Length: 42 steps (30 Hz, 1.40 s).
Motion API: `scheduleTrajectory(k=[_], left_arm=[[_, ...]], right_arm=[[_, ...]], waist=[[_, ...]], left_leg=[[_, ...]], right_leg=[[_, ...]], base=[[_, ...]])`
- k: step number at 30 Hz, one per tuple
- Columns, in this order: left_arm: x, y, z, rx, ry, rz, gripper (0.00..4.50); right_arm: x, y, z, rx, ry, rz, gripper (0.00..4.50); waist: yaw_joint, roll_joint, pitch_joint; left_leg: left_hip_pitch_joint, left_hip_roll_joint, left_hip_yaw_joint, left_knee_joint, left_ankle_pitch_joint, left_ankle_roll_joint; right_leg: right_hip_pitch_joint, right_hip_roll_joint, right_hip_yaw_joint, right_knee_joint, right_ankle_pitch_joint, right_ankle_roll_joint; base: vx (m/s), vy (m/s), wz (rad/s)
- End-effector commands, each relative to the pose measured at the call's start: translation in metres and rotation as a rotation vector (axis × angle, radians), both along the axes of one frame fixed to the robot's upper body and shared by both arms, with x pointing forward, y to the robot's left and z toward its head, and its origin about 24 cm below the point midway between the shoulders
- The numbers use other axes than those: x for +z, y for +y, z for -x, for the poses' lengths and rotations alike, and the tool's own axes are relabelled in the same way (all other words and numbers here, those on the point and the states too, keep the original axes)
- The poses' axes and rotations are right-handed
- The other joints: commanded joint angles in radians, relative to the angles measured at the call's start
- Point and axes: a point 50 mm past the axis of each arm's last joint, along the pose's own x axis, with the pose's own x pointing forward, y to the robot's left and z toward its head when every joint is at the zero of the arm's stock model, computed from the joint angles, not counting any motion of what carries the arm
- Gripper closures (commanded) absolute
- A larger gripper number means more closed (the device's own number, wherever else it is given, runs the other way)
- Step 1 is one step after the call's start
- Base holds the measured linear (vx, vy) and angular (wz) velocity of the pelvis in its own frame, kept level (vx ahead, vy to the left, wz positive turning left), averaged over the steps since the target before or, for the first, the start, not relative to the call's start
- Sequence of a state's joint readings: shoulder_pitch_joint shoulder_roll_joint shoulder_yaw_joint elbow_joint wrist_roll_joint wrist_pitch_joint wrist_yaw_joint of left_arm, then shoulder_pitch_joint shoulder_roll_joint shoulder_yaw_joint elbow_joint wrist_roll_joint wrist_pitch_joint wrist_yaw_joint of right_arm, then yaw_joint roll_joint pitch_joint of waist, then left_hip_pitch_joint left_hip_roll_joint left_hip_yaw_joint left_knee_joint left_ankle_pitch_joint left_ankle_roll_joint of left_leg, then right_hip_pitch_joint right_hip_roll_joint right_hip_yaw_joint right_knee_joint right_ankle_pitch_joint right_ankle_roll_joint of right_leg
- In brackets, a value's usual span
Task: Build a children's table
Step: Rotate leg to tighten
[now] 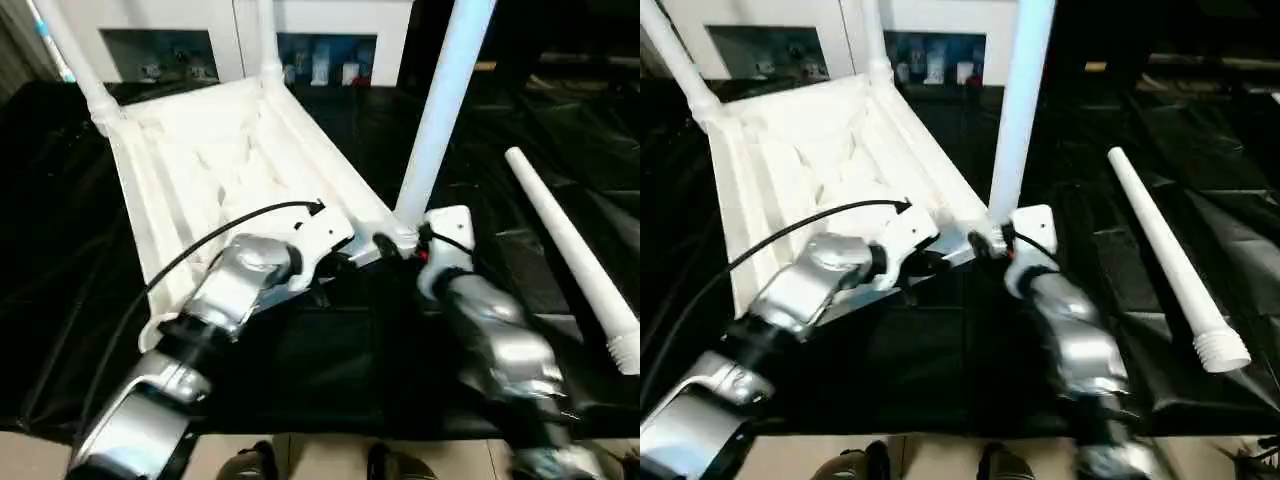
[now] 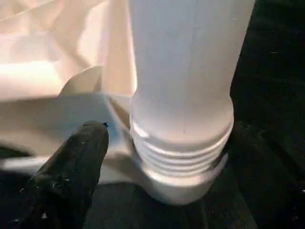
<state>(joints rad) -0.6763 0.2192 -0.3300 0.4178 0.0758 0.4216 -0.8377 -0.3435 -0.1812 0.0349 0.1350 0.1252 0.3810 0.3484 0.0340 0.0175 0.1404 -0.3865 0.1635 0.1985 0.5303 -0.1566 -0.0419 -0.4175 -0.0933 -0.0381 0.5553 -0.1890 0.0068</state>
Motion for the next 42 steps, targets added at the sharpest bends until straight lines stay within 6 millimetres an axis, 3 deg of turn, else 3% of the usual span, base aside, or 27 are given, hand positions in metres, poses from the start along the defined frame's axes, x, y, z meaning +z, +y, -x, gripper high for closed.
scheduleTrajectory(k=[1, 6, 8, 9, 12, 13, 15, 19, 25, 32, 42], left_arm=[[-0.018, 0.007, 0.013, -0.050, 0.079, -0.001, 4.50], [-0.017, 0.014, 0.022, -0.152, 0.071, 0.002, 4.50], [-0.015, 0.016, 0.029, -0.212, 0.089, 0.039, 4.50], [-0.014, 0.017, 0.031, -0.226, 0.089, 0.047, 4.50], [-0.013, 0.020, 0.037, -0.275, 0.089, 0.060, 4.50], [-0.013, 0.021, 0.039, -0.285, 0.092, 0.061, 4.50], [-0.012, 0.022, 0.041, -0.305, 0.095, 0.068, 4.50], [-0.009, 0.025, 0.049, -0.346, 0.086, 0.088, 4.50], [-0.007, 0.028, 0.051, -0.340, 0.064, 0.110, 4.50], [-0.006, 0.031, 0.052, -0.325, 0.057, 0.136, 4.50], [-0.008, 0.036, 0.055, -0.308, 0.063, 0.164, 4.50]], right_arm=[[0.014, 0.004, 0.008, 0.186, -0.024, 0.007, 0.35], [0.021, -0.009, 0.019, 0.350, -0.034, 0.069, 0.35], [0.025, -0.013, 0.024, 0.428, -0.030, 0.081, 0.35], [0.026, -0.014, 0.026, 0.455, -0.024, 0.086, 0.35], [0.024, -0.015, 0.030, 0.521, -0.009, 0.122, 0.35], [0.024, -0.015, 0.031, 0.534, -0.004, 0.129, 0.35], [0.023, -0.015, 0.032, 0.550, -0.002, 0.141, 0.35], [0.019, -0.012, 0.037, 0.616, 0.006, 0.165, 0.35], [0.015, -0.013, 0.038, 0.638, 0.015, 0.180, 0.35], [0.014, -0.015, 0.037, 0.646, 0.009, 0.184, 0.35], [0.012, -0.017, 0.036, 0.644, 0.007, 0.172, 0.35]], waist=[[0.005, -0.019, -0.044], [0.008, -0.015, -0.052], [0.008, -0.017, -0.056], [0.009, -0.012, -0.059], [0.012, -0.011, -0.066], [0.013, -0.011, -0.064], [0.014, -0.012, -0.066], [0.016, -0.012, -0.065], [0.014, -0.014, -0.063], [0.010, -0.015, -0.070], [0.004, -0.015, -0.067]], left_leg=[[0.014, 0.059, -0.030, -0.068, -0.299, 0.061], [0.019, 0.063, -0.023, -0.058, -0.252, 0.085], [0.016, 0.063, -0.020, -0.052, -0.207, 0.098], [0.015, 0.064, -0.018, -0.046, -0.166, 0.119], [0.016, 0.062, -0.014, -0.037, -0.095, 0.145], [0.010, 0.060, -0.014, -0.032, -0.079, 0.158], [0.017, 0.062, -0.012, -0.030, -0.093, 0.160], [0.017, 0.064, -0.013, -0.031, -0.099, 0.166], [0.019, 0.064, -0.015, -0.035, -0.153, 0.127], [0.015, 0.060, -0.014, -0.026, -0.084, 0.166], [0.015, 0.060, -0.015, -0.024, -0.095, 0.174]], right_leg=[[0.034, -0.057, 0.040, -0.075, -0.372, -0.139], [0.031, -0.056, 0.040, -0.068, -0.319, -0.181], [0.039, -0.054, 0.038, -0.059, -0.248, -0.205], [0.039, -0.053, 0.038, -0.049, -0.178, -0.229], [0.044, -0.047, 0.036, -0.033, -0.053, -0.267], [0.047, -0.046, 0.037, -0.023, 0.002, -0.281], [0.044, -0.047, 0.038, -0.023, 0.002, -0.289], [0.047, -0.048, 0.036, -0.022, -0.026, -0.286], [0.047, -0.049, 0.038, -0.030, -0.130, -0.263], [0.052, -0.046, 0.037, -0.016, -0.017, -0.286], [0.052, -0.046, 0.036, -0.017, -0.039, -0.293]], base=[[0.000, 0.000, 0.00], [0.036, -0.021, 0.02], [0.067, -0.030, 0.03], [0.075, -0.019, 0.02], [0.069, -0.010, 0.01], [0.059, 0.005, -0.01], [0.030, 0.003, 0.00], [0.000, 0.000, 0.00], [0.000, 0.000, 0.00], [0.000, 0.000, 0.00], [0.000, 0.000, 0.00]])
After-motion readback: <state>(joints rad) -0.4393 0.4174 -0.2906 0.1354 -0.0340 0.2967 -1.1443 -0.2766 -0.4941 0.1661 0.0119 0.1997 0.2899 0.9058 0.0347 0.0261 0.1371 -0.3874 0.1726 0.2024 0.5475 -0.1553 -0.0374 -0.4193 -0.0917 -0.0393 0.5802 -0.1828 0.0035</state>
